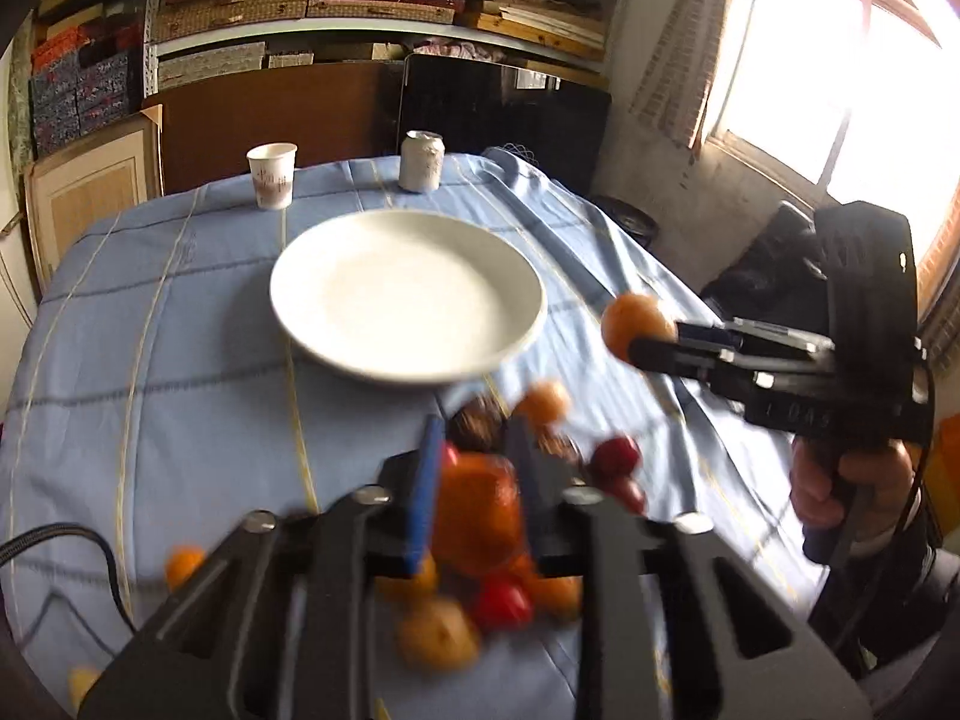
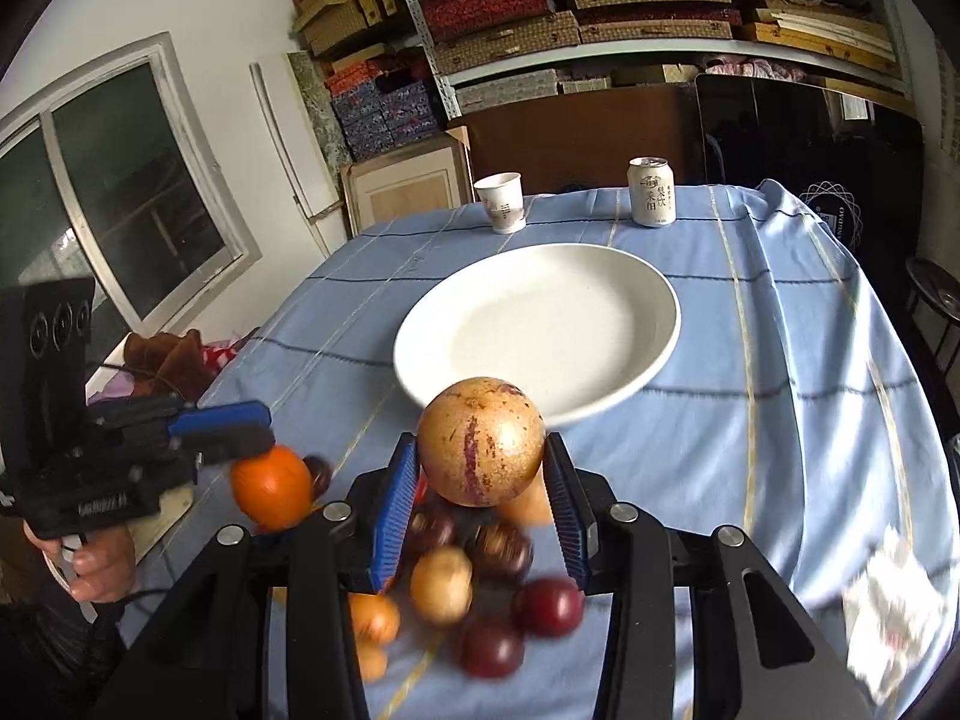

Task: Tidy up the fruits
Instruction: 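Grasp the tangerine with the left tool while the right tool holds the pale fruit over the plate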

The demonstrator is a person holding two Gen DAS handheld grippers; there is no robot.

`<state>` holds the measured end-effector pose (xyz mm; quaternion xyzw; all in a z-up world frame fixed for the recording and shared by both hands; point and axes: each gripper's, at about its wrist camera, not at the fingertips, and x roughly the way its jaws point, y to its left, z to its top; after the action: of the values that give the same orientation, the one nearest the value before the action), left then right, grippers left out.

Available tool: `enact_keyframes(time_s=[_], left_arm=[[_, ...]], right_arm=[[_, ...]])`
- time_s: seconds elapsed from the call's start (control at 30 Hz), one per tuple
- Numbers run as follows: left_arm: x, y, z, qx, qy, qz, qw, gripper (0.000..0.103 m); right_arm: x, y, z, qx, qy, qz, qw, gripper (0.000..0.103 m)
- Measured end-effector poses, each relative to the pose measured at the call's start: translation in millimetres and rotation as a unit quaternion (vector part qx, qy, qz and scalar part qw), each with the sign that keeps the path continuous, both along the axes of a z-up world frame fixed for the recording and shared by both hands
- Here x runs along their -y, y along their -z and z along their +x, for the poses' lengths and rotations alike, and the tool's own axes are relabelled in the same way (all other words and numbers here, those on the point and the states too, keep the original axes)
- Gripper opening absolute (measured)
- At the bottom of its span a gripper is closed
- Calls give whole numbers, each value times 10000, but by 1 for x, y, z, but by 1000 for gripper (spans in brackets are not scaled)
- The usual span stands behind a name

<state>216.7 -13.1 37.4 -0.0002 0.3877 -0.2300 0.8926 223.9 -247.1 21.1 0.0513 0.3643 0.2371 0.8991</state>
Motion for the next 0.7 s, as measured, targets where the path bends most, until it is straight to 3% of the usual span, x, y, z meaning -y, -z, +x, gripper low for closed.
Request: enact_keyframes(time_s=[0.07,0.17,0.23,0.3,0.37,0.53,0.6,0.67,0.7], left_arm=[[1,-2,36,-50,41,-134,9999,17],[8,3,81,8,12,-8,10000,18],[0,16,105,-279,-266,80,9992,17],[-14,18,107,-368,-295,-82,9989,17],[-32,14,98,-271,-393,34,9989,17],[-56,38,91,-366,-774,738,9936,18],[-56,51,96,-383,-827,1023,9906,23],[-55,61,99,-270,-919,1405,9854,40],[-55,66,102,-224,-958,1580,9825,41]], right_arm=[[-8,4,25,-50,71,-134,9999,43],[-19,12,58,-73,121,-222,9997,43],[-19,20,74,-260,286,-121,9992,43],[-16,24,82,-402,248,107,9988,43],[-15,19,75,-199,240,48,9995,43],[-3,-4,47,127,167,351,9992,43],[2,-17,31,361,182,370,9985,43],[7,-26,20,486,169,391,9979,43],[8,-30,14,514,126,402,9978,43]])
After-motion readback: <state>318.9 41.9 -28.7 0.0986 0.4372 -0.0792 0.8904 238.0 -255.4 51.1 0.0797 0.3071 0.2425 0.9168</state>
